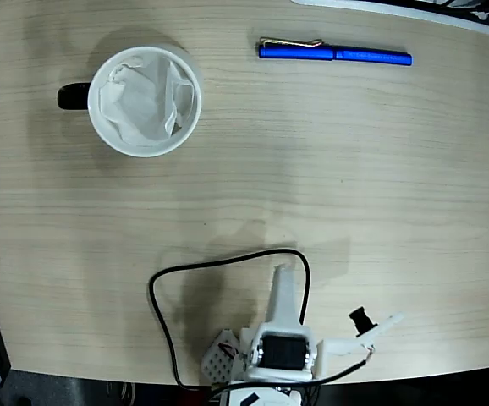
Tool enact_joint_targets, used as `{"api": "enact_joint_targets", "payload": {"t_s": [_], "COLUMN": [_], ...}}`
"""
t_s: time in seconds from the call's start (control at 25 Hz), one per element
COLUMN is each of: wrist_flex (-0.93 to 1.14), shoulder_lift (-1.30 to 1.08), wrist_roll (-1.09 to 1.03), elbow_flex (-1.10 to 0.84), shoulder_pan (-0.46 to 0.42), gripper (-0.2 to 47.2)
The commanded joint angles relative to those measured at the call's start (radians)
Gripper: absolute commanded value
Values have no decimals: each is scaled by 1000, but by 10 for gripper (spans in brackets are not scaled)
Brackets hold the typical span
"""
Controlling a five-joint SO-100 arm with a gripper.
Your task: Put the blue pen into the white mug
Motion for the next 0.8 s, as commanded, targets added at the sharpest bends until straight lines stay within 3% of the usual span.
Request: {"api": "enact_joint_targets", "payload": {"t_s": [0.0,0.48,0.76], "wrist_flex": [-14,-11,11], "shoulder_lift": [-106,-486,-798], "wrist_roll": [-97,-548,-572], "elbow_flex": [-118,-433,-692], "shoulder_pan": [18,135,150], "gripper": [0,0,0]}}
